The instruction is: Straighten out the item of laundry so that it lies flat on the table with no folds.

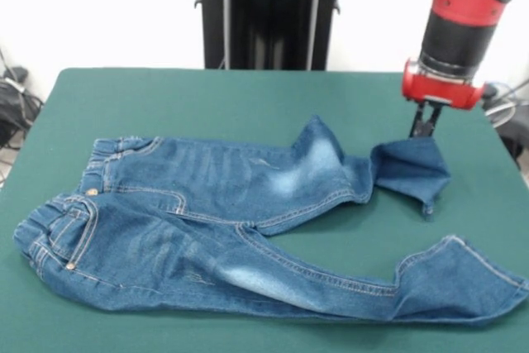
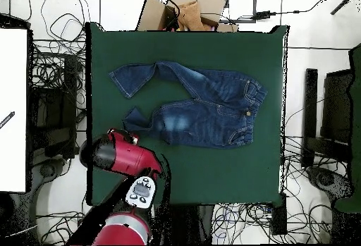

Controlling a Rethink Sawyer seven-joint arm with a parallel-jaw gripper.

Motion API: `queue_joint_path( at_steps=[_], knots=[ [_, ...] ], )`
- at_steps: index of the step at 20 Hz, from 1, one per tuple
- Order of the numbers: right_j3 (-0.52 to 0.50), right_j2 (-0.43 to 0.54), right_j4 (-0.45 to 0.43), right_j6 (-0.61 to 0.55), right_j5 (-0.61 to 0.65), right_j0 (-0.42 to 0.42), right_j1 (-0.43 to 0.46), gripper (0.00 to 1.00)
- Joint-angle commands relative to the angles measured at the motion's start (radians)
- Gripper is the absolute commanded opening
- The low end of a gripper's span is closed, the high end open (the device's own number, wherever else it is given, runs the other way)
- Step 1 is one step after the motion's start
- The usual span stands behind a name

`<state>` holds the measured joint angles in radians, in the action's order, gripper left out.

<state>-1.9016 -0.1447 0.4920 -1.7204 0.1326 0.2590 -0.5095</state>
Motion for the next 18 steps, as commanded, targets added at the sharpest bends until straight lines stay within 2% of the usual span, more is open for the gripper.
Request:
queue_joint_path(
  at_steps=[1, 7, 13, 18],
  knots=[
    [-0.017, 0.037, 0.055, -0.269, 0.015, -0.036, -0.018, 0.00],
    [-0.031, 0.045, 0.034, -0.249, -0.011, -0.066, -0.022, 0.00],
    [-0.054, 0.065, -0.007, -0.218, -0.057, -0.146, -0.024, 0.00],
    [-0.048, 0.027, -0.014, -0.198, 0.004, -0.141, -0.056, 0.00]
  ],
)
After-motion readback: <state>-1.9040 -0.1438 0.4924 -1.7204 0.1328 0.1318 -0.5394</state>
